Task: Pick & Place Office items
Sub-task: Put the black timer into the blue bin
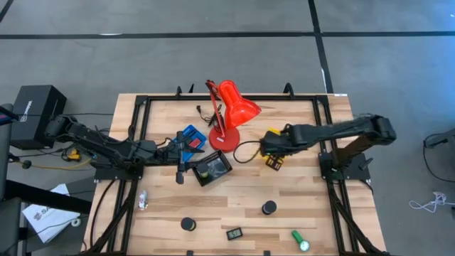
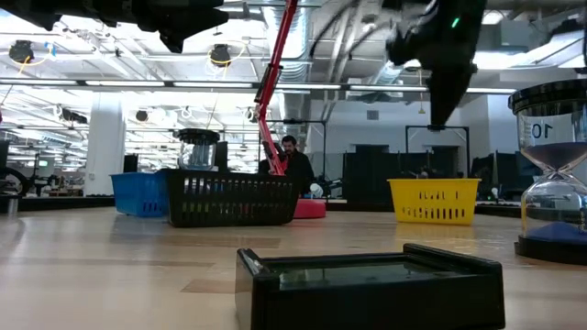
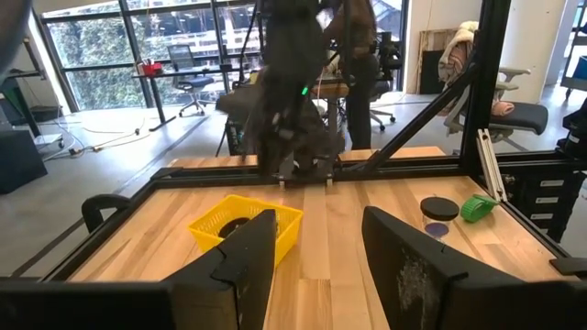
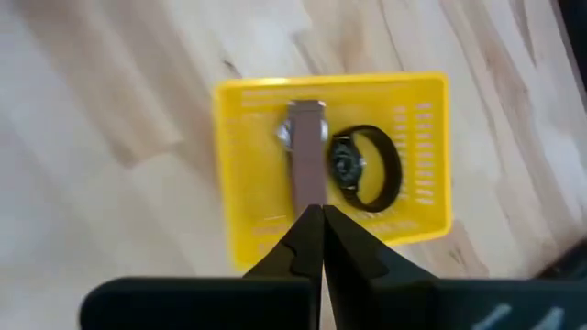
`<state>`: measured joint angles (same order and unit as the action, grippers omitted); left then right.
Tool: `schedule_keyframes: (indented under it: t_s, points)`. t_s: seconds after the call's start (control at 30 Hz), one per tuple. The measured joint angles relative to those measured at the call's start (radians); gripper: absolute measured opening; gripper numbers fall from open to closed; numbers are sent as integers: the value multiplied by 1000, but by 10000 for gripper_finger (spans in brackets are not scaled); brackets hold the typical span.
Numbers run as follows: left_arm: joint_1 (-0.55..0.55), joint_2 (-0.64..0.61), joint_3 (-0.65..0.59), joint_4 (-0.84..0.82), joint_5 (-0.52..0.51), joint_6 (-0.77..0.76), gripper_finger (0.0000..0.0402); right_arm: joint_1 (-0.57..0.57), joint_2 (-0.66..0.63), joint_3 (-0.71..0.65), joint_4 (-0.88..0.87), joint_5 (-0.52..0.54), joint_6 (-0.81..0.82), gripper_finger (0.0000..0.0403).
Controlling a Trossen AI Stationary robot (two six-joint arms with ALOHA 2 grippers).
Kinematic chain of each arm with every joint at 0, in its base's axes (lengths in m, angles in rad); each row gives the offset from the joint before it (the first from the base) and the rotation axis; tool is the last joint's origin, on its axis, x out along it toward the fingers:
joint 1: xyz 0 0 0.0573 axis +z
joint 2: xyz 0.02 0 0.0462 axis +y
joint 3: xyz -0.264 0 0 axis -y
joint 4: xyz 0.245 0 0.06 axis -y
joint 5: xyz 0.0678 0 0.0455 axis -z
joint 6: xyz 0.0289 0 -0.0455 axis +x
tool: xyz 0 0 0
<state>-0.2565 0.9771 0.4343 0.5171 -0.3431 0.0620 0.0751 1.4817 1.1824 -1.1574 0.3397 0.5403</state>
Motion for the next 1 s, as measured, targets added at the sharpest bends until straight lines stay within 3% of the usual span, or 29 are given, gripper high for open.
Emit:
schedule_keyframes:
  t_s: [0.33, 0.63, 0.83, 1.0]
  points:
    - [6, 0, 0, 24, 0, 23, 159, 165, -182, -55, -7, 6, 70, 1]
    - [60, 0, 0, 88, 0, 97, 159, 177, -311, -203, -72, 69, 303, 14]
    - [117, 0, 0, 92, 0, 98, 159, 180, -347, -297, 39, 64, 314, 56]
    - [162, 0, 0, 93, 0, 99, 159, 170, -347, -349, 226, 71, 175, 91]
